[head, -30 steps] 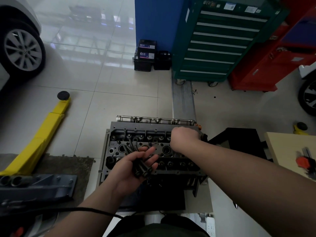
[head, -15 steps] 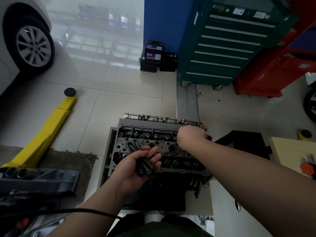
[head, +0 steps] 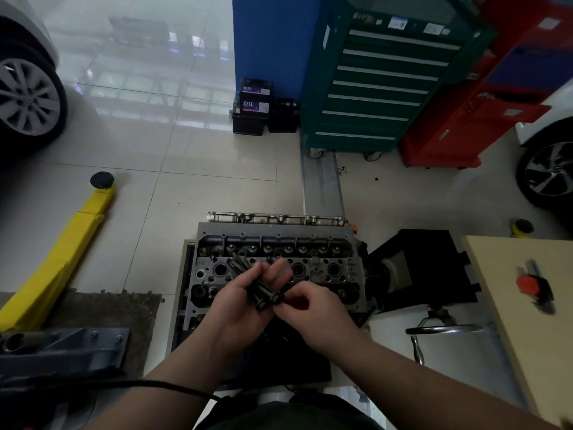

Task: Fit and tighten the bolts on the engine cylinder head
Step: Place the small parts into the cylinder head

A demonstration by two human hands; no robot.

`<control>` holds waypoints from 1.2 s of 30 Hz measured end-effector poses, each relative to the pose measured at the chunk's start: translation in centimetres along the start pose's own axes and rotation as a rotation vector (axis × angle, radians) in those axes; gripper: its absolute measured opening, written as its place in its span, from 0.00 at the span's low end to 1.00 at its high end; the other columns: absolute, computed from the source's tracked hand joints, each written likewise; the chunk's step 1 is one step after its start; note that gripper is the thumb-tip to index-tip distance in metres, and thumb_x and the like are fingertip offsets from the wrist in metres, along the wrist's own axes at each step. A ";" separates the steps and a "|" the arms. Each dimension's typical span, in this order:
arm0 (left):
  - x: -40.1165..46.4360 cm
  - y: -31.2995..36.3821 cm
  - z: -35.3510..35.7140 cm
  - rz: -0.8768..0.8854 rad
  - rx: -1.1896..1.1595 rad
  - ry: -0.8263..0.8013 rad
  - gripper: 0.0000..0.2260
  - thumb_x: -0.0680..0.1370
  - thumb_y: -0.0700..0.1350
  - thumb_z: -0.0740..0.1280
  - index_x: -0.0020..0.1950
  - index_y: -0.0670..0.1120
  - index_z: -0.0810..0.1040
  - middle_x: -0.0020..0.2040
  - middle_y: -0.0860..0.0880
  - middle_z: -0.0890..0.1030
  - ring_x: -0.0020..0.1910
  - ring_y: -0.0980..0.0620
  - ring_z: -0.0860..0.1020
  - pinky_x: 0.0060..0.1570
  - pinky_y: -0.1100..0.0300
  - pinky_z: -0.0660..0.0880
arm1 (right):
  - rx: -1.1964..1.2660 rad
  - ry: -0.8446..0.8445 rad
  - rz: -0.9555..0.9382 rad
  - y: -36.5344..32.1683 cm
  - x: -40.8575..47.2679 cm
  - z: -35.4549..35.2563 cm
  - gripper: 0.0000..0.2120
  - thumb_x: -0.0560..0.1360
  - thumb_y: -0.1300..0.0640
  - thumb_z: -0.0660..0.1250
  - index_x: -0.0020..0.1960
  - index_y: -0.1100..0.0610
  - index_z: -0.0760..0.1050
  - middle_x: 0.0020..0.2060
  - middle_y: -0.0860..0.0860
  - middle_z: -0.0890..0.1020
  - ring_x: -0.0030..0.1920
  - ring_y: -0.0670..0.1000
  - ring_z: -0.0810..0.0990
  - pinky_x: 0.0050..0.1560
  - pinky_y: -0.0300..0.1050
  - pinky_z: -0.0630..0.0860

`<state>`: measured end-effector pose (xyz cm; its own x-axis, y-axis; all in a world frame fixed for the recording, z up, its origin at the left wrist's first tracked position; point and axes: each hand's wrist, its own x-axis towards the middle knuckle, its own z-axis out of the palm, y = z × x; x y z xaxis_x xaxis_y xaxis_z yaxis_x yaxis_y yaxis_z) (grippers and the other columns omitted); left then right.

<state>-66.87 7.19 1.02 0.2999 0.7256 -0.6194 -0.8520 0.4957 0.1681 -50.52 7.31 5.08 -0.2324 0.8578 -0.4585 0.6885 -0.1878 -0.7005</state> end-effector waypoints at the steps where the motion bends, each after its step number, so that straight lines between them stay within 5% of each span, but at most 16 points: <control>1: 0.1 -0.1 0.3 -0.001 0.014 -0.008 0.07 0.78 0.46 0.66 0.53 0.44 0.77 0.65 0.41 0.83 0.62 0.43 0.84 0.59 0.44 0.76 | 0.035 0.017 0.008 0.2 -0.2 -0.2 0.16 0.69 0.36 0.71 0.51 0.44 0.81 0.45 0.40 0.85 0.46 0.37 0.82 0.52 0.46 0.82; 4: 0.4 -0.4 1.2 -0.039 0.078 -0.031 0.14 0.79 0.46 0.65 0.63 0.42 0.76 0.66 0.41 0.83 0.63 0.43 0.83 0.59 0.45 0.76 | -0.157 0.112 -0.134 1.0 -0.7 -0.8 0.16 0.71 0.36 0.68 0.55 0.43 0.79 0.48 0.39 0.83 0.49 0.39 0.80 0.50 0.47 0.80; 6: 0.5 -0.8 1.7 -0.086 0.109 -0.054 0.12 0.80 0.46 0.64 0.60 0.42 0.76 0.65 0.40 0.83 0.63 0.43 0.83 0.60 0.45 0.76 | -0.278 0.181 -0.239 1.3 -1.0 -1.2 0.13 0.74 0.38 0.69 0.53 0.43 0.77 0.47 0.40 0.80 0.48 0.41 0.79 0.47 0.47 0.79; 10: 0.7 -1.6 2.5 -0.128 0.164 -0.078 0.08 0.80 0.47 0.65 0.51 0.43 0.78 0.65 0.40 0.83 0.59 0.43 0.85 0.56 0.43 0.80 | -0.002 0.158 -0.283 1.8 -1.5 -1.9 0.09 0.73 0.45 0.75 0.47 0.48 0.80 0.42 0.43 0.82 0.43 0.44 0.81 0.46 0.50 0.79; 14: 1.0 -2.0 2.3 -0.178 0.148 -0.057 0.11 0.81 0.50 0.68 0.50 0.41 0.82 0.61 0.40 0.84 0.55 0.41 0.86 0.48 0.45 0.84 | 0.233 0.201 -0.281 2.8 -2.3 -3.0 0.06 0.74 0.51 0.76 0.48 0.48 0.80 0.42 0.44 0.85 0.44 0.46 0.85 0.46 0.41 0.81; 22: 1.9 -1.6 0.2 -0.168 0.159 0.089 0.10 0.79 0.46 0.69 0.54 0.41 0.84 0.48 0.43 0.85 0.39 0.46 0.84 0.44 0.49 0.84 | 0.449 0.469 -0.249 3.5 -3.0 -6.8 0.06 0.75 0.48 0.72 0.50 0.47 0.82 0.44 0.54 0.86 0.45 0.54 0.85 0.48 0.54 0.84; 26: 2.3 -0.1 -1.3 -0.110 0.145 0.186 0.13 0.87 0.45 0.60 0.65 0.39 0.77 0.57 0.40 0.86 0.45 0.43 0.88 0.42 0.48 0.85 | 0.192 0.452 -0.255 5.3 -1.7 -7.5 0.05 0.77 0.60 0.74 0.51 0.52 0.82 0.41 0.48 0.85 0.44 0.49 0.85 0.48 0.54 0.83; 30: 2.2 0.8 -1.7 -0.086 0.130 0.193 0.13 0.87 0.42 0.58 0.70 0.39 0.74 0.61 0.38 0.85 0.55 0.40 0.86 0.43 0.44 0.85 | -0.036 0.353 -0.244 6.8 0.0 -6.4 0.05 0.77 0.57 0.74 0.52 0.54 0.81 0.39 0.46 0.84 0.42 0.45 0.83 0.45 0.53 0.81; 36: 1.7 0.8 -2.0 -0.071 0.100 0.198 0.13 0.87 0.39 0.58 0.69 0.40 0.75 0.61 0.38 0.85 0.54 0.40 0.87 0.42 0.44 0.85 | -0.078 0.365 -0.227 7.9 1.3 -4.9 0.04 0.78 0.52 0.72 0.51 0.50 0.79 0.38 0.44 0.82 0.40 0.44 0.82 0.43 0.53 0.81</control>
<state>-67.92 7.88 -1.48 0.2591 0.5845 -0.7689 -0.7823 0.5939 0.1879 -42.00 9.22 1.60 -0.1350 0.9888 -0.0644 0.7011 0.0494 -0.7113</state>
